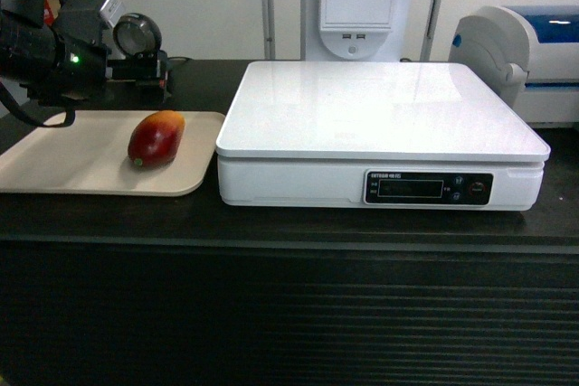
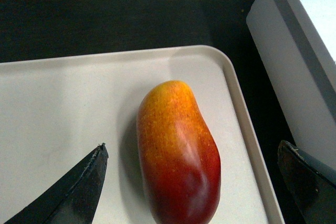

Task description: Place dark red mango on scale at checkout

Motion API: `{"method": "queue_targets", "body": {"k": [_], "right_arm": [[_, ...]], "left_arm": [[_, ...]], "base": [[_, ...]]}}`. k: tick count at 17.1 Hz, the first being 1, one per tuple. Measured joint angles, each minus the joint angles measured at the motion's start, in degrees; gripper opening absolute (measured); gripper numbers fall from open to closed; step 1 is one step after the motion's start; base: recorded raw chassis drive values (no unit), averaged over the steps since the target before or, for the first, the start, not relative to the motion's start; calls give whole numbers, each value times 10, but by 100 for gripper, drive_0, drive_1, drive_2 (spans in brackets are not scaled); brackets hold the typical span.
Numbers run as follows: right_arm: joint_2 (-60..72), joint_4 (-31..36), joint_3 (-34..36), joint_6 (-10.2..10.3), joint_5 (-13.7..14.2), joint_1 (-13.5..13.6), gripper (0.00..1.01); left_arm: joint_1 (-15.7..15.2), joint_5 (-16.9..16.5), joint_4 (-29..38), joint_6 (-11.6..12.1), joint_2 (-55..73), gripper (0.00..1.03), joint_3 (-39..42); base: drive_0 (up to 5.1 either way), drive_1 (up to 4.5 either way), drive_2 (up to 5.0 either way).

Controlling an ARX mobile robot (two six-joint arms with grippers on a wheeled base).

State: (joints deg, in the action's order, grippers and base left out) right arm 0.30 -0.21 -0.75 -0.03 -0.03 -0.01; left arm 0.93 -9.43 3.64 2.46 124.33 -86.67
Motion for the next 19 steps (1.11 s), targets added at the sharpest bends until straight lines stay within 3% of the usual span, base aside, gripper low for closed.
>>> {"method": "queue_targets", "body": {"k": [4,7,12,16,19], "right_arm": [[0,0,0,0,0,0,98],[0,0,0,0,0,0,98],[0,0,0,0,0,0,98],[0,0,0,0,0,0,98],[0,0,0,0,0,0,98]], "left_arm": [[-2,-16,-69,-12,35,98,-62],[1,4,-95,-4,70,98,-87],[4,6,-129,-1,108,98,-130],[4,11,-154,14,136,98,-169],[3,33,-162,37,160,98,-188]], "base": [[0,0,0],[0,0,0],[0,0,0],[0,0,0],[0,0,0]]}}
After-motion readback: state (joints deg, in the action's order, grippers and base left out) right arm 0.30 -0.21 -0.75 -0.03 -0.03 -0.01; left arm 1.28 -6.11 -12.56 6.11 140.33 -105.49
